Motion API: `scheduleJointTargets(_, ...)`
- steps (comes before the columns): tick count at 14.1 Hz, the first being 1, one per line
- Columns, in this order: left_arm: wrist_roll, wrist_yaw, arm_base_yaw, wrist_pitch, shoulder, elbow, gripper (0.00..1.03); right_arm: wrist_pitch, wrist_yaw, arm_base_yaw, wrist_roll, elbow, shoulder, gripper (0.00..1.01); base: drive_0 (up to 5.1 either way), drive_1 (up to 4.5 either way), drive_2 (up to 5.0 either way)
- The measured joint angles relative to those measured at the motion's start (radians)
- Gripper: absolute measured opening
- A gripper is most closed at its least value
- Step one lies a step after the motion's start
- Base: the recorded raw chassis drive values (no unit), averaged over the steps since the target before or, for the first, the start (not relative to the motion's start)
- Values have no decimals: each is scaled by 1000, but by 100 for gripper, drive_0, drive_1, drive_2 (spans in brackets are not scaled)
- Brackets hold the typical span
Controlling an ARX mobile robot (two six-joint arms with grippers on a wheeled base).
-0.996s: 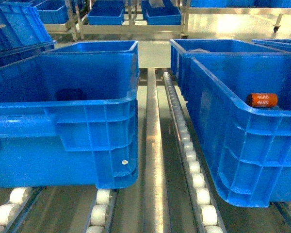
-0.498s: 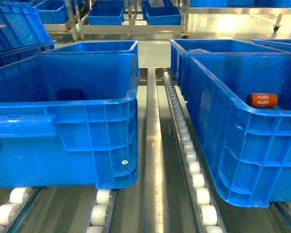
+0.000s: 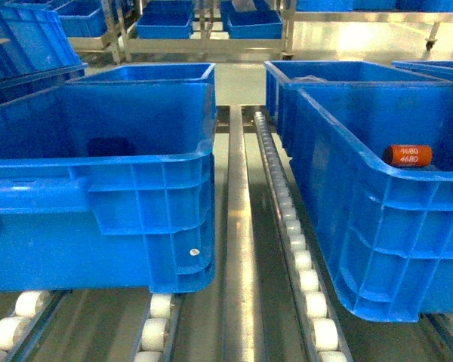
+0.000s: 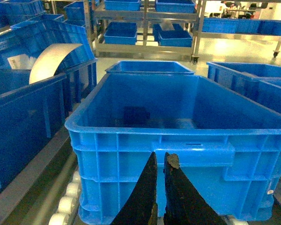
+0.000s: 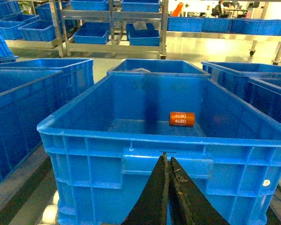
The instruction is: Sort blue parts and orange caps into right shelf containers
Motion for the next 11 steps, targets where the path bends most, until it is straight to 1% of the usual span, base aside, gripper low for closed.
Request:
scheduleJointTargets(3, 0, 0, 0, -48, -46, 0, 2, -45, 0, 0, 0, 0, -44, 2, 0, 0, 0)
scheduleJointTargets(4, 0, 0, 0, -67, -68, 0, 2, -93, 0, 0, 0, 0, -79, 2, 0, 0, 0)
scheduleJointTargets(5, 0, -4, 0, -137, -116, 2, 2, -236, -3, 0, 0, 0, -198, 2, 0, 0, 0)
scheduleJointTargets(6, 0, 3, 1, -259, -215, 1, 2, -212, -2, 0, 0, 3, -221, 2, 0, 0, 0)
scheduleJointTargets(7, 0, -4, -1, -233, -233, 5, 2, -240, -3, 0, 0, 0, -220, 2, 0, 0, 0)
scheduleJointTargets(8, 0, 4, 2, -257, -234, 0, 2, -233, -2, 0, 1, 0, -220, 2, 0, 0, 0)
scheduleJointTargets(11, 0, 0, 1, -249, -234, 0, 2, -231, -2, 0, 1, 0, -220, 2, 0, 0, 0)
